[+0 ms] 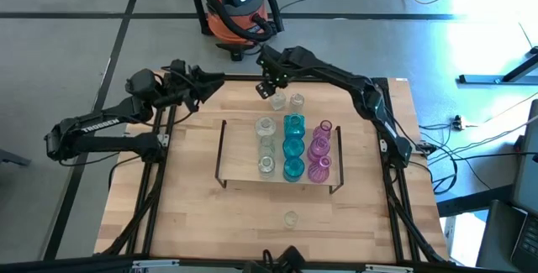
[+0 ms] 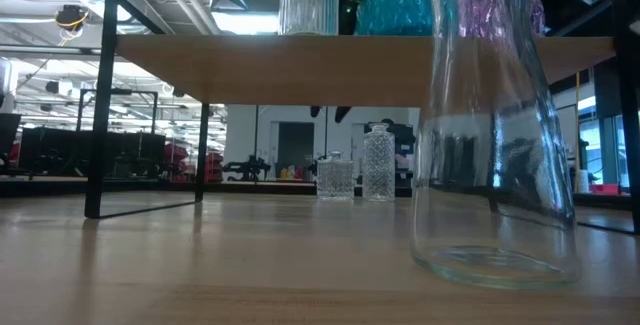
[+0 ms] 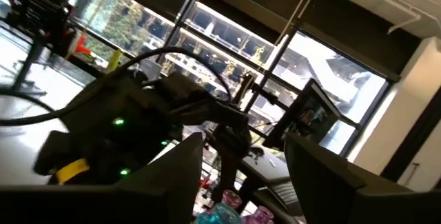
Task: Sort vases onto shelf
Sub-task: Put the top left transparent vase on the shelf
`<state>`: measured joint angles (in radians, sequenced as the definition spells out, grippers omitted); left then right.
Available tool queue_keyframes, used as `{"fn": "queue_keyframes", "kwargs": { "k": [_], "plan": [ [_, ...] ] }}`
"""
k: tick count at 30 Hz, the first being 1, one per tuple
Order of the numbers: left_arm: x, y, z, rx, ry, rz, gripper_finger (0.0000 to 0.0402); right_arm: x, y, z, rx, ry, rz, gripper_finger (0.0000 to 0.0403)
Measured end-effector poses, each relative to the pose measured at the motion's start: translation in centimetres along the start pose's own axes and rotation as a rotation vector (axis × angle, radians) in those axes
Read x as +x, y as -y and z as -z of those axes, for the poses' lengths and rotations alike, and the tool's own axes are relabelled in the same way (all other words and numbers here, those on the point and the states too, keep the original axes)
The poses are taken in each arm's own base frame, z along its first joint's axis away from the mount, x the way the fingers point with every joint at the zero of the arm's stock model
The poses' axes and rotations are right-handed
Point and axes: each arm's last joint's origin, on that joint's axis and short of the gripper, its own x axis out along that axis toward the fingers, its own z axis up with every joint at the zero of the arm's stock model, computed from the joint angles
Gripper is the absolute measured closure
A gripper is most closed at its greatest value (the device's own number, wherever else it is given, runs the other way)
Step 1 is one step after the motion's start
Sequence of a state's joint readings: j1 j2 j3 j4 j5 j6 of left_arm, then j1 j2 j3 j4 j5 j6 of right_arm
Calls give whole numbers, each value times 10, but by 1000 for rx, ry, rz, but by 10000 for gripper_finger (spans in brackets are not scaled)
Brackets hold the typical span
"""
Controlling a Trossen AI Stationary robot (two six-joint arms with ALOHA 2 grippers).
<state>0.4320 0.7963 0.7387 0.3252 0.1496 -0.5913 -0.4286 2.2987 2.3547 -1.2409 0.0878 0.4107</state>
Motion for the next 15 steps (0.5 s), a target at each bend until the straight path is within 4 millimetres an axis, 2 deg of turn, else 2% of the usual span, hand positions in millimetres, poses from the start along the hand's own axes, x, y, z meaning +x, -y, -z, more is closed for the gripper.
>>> {"fn": "queue_keyframes", "kwargs": {
  "k": [6,15],
  "plan": [
    [0,1,1,-35,-17,25,203,22,1,7,12,-94,46,142],
    [0,3,2,-40,-19,41,203,42,5,5,72,-102,56,142]
  ]
}}
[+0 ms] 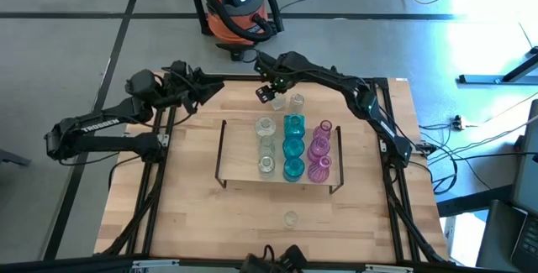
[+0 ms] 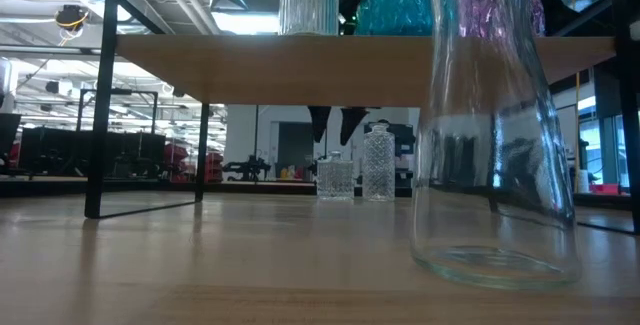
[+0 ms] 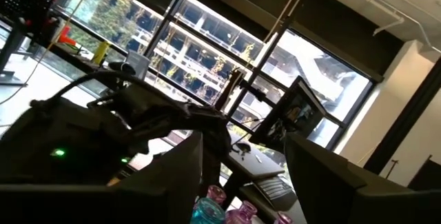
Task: Sort vases onto shelf
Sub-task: Put the top left transparent vase on the shelf
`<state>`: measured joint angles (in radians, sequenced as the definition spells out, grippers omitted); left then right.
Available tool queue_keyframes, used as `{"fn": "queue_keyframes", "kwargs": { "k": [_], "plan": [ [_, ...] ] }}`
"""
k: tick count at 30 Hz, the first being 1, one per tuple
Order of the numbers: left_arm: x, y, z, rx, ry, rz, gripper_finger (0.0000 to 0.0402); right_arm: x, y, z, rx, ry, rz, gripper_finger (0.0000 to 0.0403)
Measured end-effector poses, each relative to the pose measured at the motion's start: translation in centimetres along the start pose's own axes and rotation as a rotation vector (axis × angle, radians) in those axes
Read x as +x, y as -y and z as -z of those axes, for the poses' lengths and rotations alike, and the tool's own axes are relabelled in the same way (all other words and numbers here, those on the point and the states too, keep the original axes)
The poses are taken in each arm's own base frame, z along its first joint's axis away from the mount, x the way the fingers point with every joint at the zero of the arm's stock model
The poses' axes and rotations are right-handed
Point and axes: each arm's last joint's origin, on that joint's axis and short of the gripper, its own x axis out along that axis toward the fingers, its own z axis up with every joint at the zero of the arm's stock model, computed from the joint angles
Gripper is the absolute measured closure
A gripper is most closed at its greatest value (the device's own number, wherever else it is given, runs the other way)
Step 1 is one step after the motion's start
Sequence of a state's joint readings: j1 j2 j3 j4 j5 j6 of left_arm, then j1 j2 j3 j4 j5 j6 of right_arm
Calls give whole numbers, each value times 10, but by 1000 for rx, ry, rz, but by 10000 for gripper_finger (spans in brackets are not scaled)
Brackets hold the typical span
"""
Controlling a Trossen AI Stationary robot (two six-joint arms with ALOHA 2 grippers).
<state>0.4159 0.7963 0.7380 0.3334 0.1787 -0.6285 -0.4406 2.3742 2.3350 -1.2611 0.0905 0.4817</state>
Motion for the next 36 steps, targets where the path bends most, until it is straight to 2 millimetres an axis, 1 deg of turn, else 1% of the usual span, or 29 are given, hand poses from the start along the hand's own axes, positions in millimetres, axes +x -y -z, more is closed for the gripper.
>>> {"fn": "queue_keyframes", "kwargs": {
  "k": [6,9,11,13,20,21,25,28,30,32,36],
  "plan": [
    [1,2,2,-4,-11,13,203,14,15,-2,50,-59,-18,143],
    [1,3,2,-4,-12,14,203,21,21,0,59,-86,-11,157],
    [1,3,2,-1,-12,14,203,24,21,0,54,-86,-20,178],
    [1,3,2,2,-13,13,203,26,19,-1,39,-77,-35,208],
    [1,2,2,4,-14,13,203,26,9,-4,-23,-22,-93,333],
    [1,2,2,5,-14,12,203,26,9,-3,-36,-24,-94,344],
    [1,2,2,12,-15,11,203,25,6,-1,-77,-31,-100,344],
    [1,2,2,25,-15,12,203,20,4,2,-86,-58,-109,344],
    [1,2,2,25,-15,12,203,10,0,4,-103,-57,-121,344],
    [1,2,3,30,-15,10,203,-6,-5,4,-136,-33,-138,344],
    [1,2,3,31,-18,7,203,-48,-17,9,-218,54,-188,344]
  ]
}}
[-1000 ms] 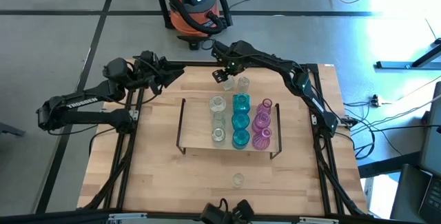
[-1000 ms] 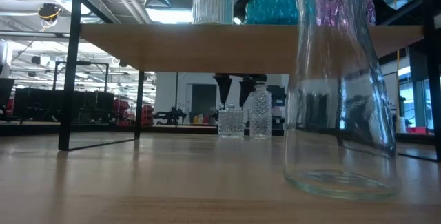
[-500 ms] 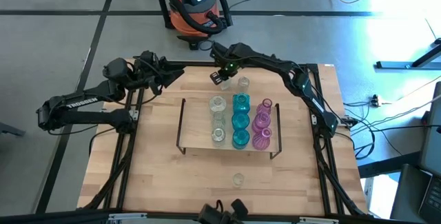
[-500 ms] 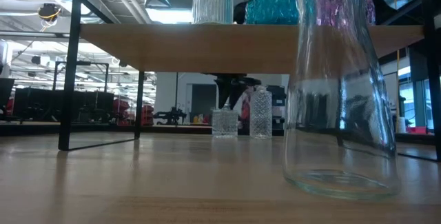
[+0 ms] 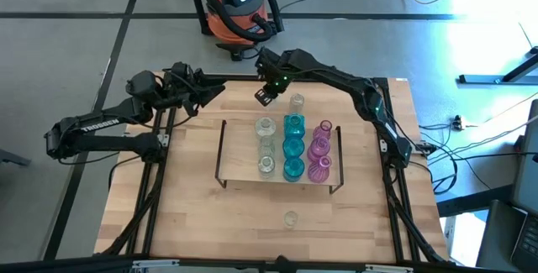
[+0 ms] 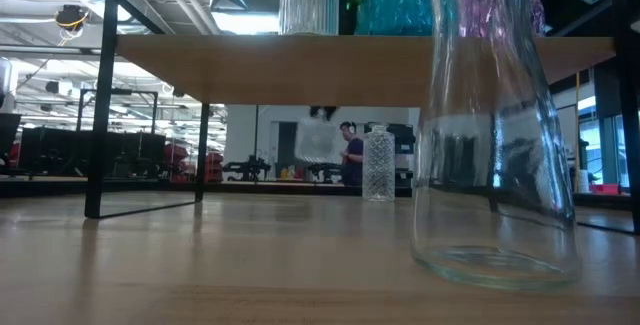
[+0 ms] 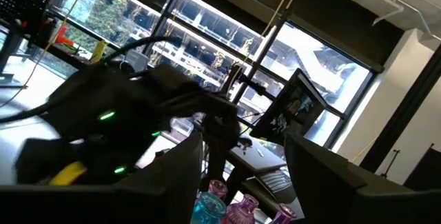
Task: Sort vases onto shelf
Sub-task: Put the top left transparent vase on the shelf
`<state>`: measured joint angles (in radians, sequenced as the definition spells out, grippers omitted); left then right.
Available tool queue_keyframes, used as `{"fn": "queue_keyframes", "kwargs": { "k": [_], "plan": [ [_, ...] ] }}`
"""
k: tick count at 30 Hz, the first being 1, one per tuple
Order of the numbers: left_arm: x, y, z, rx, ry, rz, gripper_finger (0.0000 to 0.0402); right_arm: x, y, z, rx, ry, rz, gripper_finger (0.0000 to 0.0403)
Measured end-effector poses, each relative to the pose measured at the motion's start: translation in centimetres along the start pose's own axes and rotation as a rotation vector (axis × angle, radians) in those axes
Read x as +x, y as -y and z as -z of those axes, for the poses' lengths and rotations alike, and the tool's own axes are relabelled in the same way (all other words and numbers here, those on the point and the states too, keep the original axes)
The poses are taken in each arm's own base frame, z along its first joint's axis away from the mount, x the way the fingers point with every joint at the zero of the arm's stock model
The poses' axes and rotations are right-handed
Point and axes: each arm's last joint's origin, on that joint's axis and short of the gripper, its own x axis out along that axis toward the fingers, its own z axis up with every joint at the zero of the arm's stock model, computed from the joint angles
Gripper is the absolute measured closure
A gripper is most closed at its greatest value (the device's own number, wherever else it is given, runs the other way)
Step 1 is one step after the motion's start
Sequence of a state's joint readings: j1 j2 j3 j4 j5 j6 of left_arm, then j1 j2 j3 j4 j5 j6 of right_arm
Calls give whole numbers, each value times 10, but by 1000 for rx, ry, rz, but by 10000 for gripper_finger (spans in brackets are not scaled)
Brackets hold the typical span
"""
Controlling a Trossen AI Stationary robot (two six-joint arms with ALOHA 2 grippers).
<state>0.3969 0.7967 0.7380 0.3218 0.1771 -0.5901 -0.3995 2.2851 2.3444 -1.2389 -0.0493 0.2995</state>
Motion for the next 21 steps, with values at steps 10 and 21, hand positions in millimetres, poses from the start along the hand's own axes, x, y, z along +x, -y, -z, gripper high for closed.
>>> {"fn": "queue_keyframes", "kwargs": {
  "k": [10,21],
  "plan": [
    [0,-1,1,16,-1,-5,203,-73,-71,16,-300,250,-207,344],
    [0,-1,0,-7,4,-11,203,-89,-124,40,-548,329,-328,344]
  ]
}}
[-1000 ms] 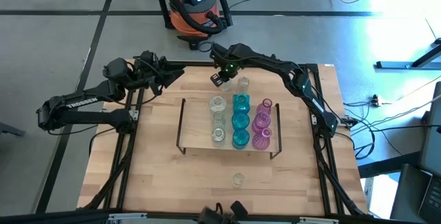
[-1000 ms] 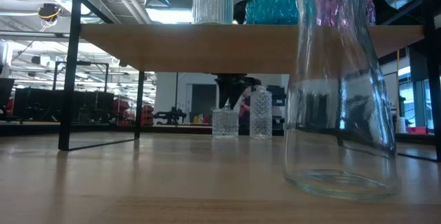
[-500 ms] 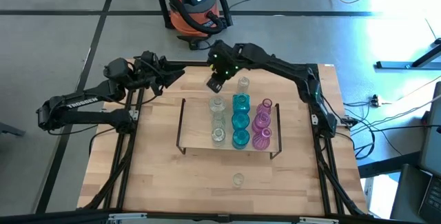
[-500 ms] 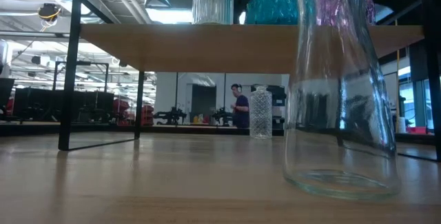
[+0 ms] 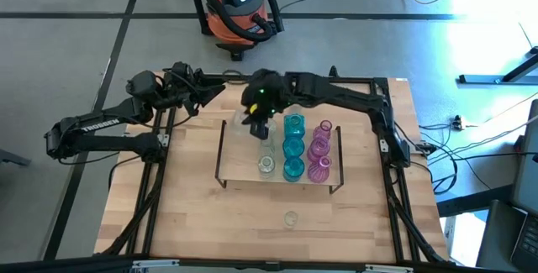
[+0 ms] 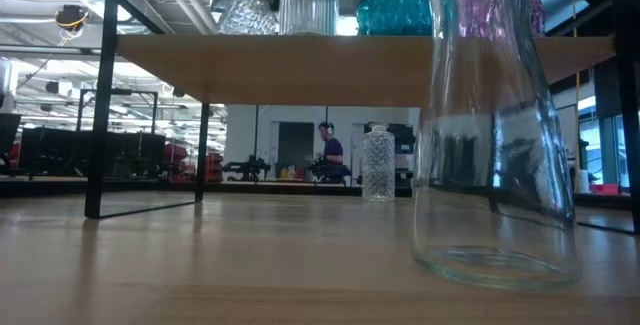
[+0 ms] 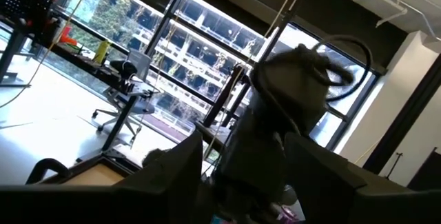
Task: Sort vases onto shelf
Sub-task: Put the top left transparent vase on the shelf
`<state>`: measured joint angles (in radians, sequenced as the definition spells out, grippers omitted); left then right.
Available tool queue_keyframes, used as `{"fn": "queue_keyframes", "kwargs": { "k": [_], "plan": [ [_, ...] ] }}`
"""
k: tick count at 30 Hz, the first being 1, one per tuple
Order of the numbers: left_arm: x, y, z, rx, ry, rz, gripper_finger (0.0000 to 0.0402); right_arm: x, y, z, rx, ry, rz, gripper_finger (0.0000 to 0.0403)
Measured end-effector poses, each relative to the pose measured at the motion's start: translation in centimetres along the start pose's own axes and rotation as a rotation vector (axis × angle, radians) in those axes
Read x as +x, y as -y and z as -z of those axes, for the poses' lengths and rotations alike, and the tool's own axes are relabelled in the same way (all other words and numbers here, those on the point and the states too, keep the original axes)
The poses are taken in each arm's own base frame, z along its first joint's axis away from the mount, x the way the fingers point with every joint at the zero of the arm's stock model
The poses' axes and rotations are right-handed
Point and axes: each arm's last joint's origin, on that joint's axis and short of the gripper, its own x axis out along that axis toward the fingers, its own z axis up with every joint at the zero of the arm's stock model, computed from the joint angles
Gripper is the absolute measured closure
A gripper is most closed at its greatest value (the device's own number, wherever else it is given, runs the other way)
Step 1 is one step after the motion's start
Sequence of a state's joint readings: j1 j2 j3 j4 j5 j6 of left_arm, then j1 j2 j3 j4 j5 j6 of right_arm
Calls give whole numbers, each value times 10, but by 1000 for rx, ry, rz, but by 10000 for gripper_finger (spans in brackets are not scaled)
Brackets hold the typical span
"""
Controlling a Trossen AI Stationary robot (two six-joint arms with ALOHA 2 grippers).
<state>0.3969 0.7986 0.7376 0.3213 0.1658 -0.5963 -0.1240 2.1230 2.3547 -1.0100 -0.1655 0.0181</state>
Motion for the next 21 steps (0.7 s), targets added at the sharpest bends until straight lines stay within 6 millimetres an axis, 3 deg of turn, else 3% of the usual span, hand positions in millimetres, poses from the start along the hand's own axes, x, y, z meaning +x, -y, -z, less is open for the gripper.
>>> {"fn": "queue_keyframes", "kwargs": {
  "k": [11,17,21],
  "plan": [
    [0,0,0,-30,1,0,203,6,-8,4,-60,-39,1,341],
    [0,0,0,-33,1,1,203,6,-7,4,-59,-38,7,261],
    [0,0,0,-33,1,1,203,10,-7,6,-57,-41,-19,258]
  ]
}}
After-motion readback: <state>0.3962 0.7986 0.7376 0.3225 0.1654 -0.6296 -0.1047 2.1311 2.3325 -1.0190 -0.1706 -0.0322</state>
